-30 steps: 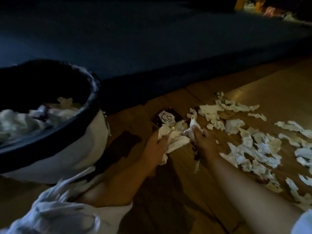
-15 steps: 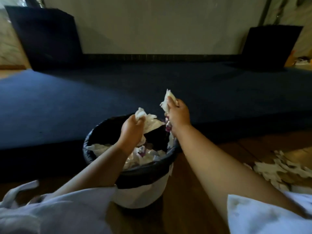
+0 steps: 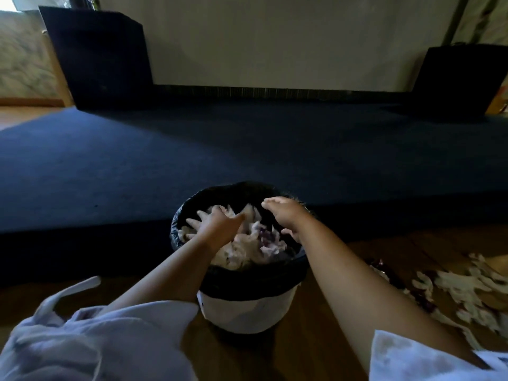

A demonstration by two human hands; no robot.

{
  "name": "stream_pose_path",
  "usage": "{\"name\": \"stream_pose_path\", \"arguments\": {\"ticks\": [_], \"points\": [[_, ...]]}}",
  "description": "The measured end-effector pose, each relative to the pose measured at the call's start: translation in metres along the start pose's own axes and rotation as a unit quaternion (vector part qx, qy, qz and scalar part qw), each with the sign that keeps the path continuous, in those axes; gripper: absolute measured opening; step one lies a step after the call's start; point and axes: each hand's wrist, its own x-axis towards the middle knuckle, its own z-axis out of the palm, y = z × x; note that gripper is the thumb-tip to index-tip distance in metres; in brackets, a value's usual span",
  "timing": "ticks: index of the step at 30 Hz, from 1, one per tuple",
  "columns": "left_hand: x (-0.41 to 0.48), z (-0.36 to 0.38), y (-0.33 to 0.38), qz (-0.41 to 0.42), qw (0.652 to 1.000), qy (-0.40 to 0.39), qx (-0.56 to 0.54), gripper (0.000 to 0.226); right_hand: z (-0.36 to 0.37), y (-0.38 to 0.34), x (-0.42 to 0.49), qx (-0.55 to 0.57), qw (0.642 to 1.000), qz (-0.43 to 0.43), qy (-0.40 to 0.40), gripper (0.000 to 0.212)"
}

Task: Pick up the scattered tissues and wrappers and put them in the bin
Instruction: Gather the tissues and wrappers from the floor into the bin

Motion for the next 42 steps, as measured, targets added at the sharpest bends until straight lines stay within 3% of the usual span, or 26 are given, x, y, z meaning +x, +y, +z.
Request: {"name": "stream_pose_path", "arguments": {"ticks": [2,6,11,15,18,22,27,35,42], "points": [[0.001,0.001,-0.001,-0.021,0.999,-0.015,0.047,0.075,-0.001,0.001,-0.001,0.004,1.000,-0.001,0.008,0.031],[0.006,0.015,-0.010,0.014,0.991,-0.104,-0.081,0.064,0.001,0.005,0.000,-0.015,0.999,-0.021,0.026,0.026],[-0.001,0.016,0.006,0.018,0.999,-0.015,0.038,0.071,-0.005,0.014,0.002,-0.067,0.990,-0.106,0.067,0.022],[-0.017,0.020,0.038,0.128,0.990,0.007,-0.067,0.066,-0.026,0.020,-0.005,-0.082,0.972,-0.186,0.119,0.020],[-0.037,0.039,0.060,0.216,0.966,-0.002,-0.145,0.056,-0.051,0.033,-0.016,-0.040,0.971,-0.194,0.132,0.018],[-0.070,0.074,0.089,0.303,0.938,-0.026,-0.165,0.041,-0.104,0.069,-0.050,-0.032,0.977,-0.165,0.134,0.017],[-0.117,0.144,0.116,0.333,0.914,-0.162,-0.165,0.039,-0.183,0.156,-0.106,-0.088,0.983,-0.045,0.157,0.015],[-0.181,0.272,0.112,0.266,0.896,-0.337,-0.109,0.041,-0.260,0.303,-0.132,-0.135,0.960,0.110,0.218,0.021],[-0.189,0.342,0.132,0.194,0.910,-0.365,-0.018,0.044,-0.275,0.359,-0.104,-0.097,0.952,0.146,0.249,0.019]]}}
